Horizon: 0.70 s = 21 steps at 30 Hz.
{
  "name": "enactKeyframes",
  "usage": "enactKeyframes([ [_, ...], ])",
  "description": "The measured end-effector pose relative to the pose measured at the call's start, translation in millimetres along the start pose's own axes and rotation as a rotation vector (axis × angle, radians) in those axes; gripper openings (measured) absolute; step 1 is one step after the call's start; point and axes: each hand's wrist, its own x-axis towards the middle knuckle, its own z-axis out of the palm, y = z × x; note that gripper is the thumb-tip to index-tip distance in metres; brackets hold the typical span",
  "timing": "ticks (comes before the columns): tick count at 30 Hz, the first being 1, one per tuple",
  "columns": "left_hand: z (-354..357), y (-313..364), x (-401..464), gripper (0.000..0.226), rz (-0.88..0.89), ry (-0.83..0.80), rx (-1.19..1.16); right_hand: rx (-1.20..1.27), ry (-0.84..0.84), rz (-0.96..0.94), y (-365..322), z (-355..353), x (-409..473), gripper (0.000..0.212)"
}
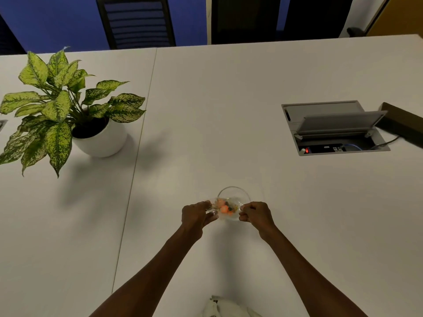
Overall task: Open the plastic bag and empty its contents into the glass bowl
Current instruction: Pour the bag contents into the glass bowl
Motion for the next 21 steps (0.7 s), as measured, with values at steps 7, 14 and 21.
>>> enactKeyframes([
  [7, 2.0, -2.4, -1.4, 0.016, 0.009, -0.007, 0.025, -0.023, 0.009, 0.015, 5.2, -1.9, 3.5, 0.015],
  [14, 2.1, -0.6, -2.5, 0.01, 0.003, -0.029, 0.038, -0.025, 0.002, 0.015, 7.7, -2.6, 3.9, 0.015],
  [21, 5.2, 1.1, -4.5, 0.009, -0.01, -0.015, 0.054, -0.029, 0.002, 0.032, 8.4, -3.1, 4.7, 0.015],
])
